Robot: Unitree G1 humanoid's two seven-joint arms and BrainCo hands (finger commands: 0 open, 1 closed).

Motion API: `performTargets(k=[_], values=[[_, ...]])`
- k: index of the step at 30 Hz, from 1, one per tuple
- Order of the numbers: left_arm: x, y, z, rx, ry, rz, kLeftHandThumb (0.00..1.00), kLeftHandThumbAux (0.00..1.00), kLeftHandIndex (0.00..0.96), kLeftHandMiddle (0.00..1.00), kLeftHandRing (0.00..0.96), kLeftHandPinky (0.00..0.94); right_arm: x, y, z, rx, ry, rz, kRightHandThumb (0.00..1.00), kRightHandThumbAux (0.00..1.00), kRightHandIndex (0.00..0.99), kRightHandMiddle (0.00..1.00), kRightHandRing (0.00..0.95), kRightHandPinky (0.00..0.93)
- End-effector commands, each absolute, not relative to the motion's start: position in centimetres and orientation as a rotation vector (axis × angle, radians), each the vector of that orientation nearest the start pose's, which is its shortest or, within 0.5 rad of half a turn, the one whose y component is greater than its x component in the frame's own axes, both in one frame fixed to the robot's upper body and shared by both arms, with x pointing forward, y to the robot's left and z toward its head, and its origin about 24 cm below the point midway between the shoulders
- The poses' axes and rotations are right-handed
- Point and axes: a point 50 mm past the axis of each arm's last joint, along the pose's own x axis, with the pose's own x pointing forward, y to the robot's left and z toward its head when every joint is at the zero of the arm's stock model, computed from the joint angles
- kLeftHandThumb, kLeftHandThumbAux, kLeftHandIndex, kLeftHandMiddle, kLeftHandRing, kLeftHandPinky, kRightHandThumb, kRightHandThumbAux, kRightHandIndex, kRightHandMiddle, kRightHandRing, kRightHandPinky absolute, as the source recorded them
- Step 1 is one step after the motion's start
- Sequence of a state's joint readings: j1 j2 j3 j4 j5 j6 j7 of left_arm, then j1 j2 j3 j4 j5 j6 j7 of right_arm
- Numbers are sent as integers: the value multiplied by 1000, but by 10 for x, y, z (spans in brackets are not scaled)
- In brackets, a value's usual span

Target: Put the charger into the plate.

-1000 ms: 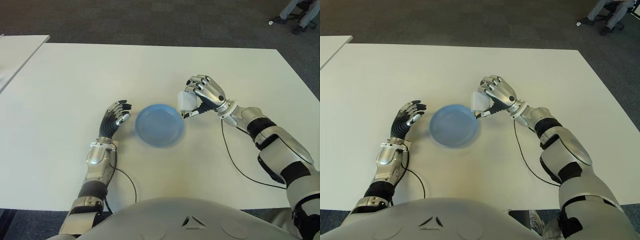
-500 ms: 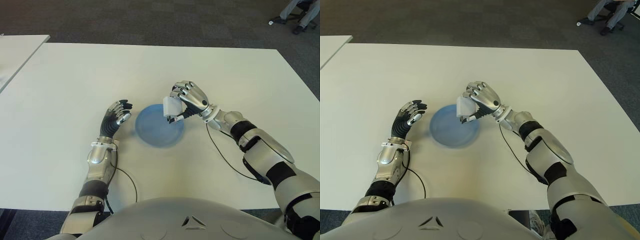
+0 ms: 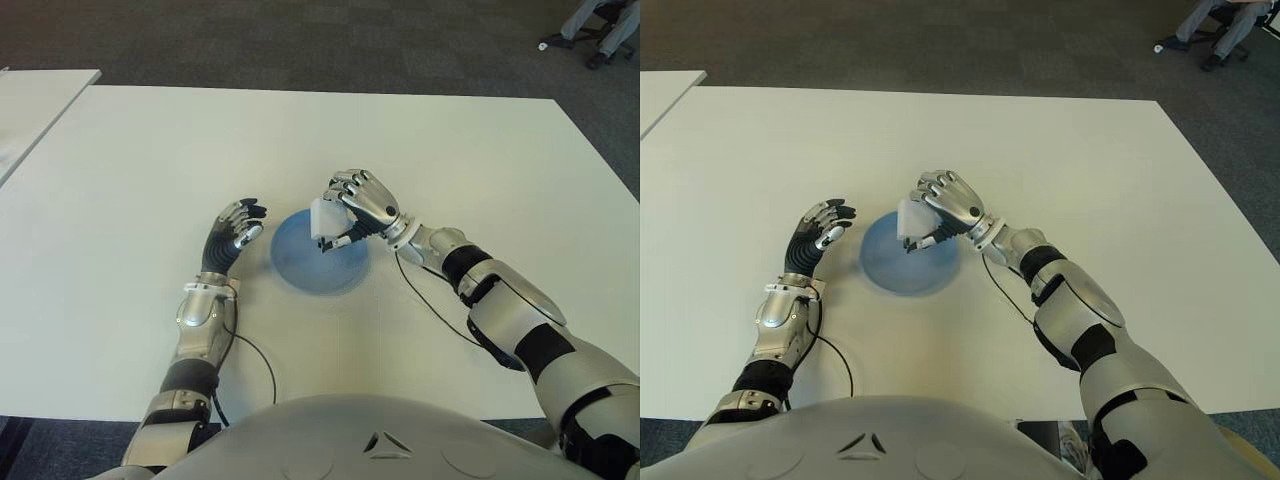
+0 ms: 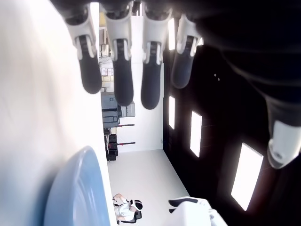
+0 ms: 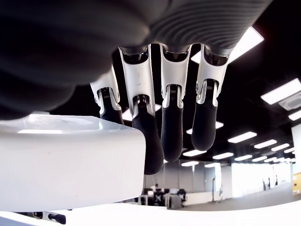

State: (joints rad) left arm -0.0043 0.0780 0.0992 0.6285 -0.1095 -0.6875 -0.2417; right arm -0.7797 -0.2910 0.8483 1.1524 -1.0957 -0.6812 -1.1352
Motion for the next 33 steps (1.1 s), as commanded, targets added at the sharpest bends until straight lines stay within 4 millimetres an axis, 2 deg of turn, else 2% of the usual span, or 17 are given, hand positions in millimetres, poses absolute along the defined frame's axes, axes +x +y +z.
performTargets(k=[1, 15, 19, 22, 24, 28, 29, 30, 31, 32, 33], values=[[206, 173, -47, -40, 11, -75, 0, 508, 271, 356, 341, 339, 306, -84, 29, -1172, -1007, 479, 715, 715, 814, 876, 876, 895], [208, 169, -47, -56, 6, -82, 0, 518, 254, 338, 325, 310, 300, -74, 23, -1175, -1023, 494, 673, 735, 804, 881, 884, 894], [207, 169, -46, -53, 5, -77, 0, 520, 254, 339, 323, 304, 300, -74, 22, -1181, -1018, 508, 652, 737, 789, 869, 867, 853], [207, 169, -46, -54, 6, -72, 0, 528, 255, 337, 321, 301, 300, -74, 22, -1195, -1019, 521, 574, 728, 755, 848, 842, 809], [207, 169, -46, -55, 4, -67, 0, 536, 253, 332, 319, 304, 301, -74, 22, -1211, -1014, 537, 643, 719, 564, 789, 771, 705], [207, 169, -45, -56, 6, -63, 0, 544, 251, 330, 319, 310, 302, -73, 21, -1231, -973, 562, 675, 713, 458, 688, 673, 598], [207, 169, -45, -56, 7, -63, 0, 545, 250, 329, 318, 308, 303, -73, 21, -1234, -958, 570, 573, 582, 394, 623, 606, 532], [207, 170, -45, -56, 7, -63, 0, 546, 247, 328, 317, 306, 303, -73, 21, -1236, -947, 576, 499, 486, 324, 515, 493, 433], [207, 170, -45, -55, 6, -63, 0, 546, 245, 327, 317, 305, 303, -72, 20, -1239, -927, 587, 473, 452, 300, 476, 453, 397], [207, 170, -45, -54, 5, -62, 0, 547, 241, 327, 317, 307, 304, -72, 20, -1240, -913, 595, 419, 392, 225, 346, 310, 263], [207, 170, -45, -52, 3, -62, 0, 547, 240, 328, 317, 308, 304, -72, 19, -1242, -898, 603, 400, 370, 198, 300, 258, 214]])
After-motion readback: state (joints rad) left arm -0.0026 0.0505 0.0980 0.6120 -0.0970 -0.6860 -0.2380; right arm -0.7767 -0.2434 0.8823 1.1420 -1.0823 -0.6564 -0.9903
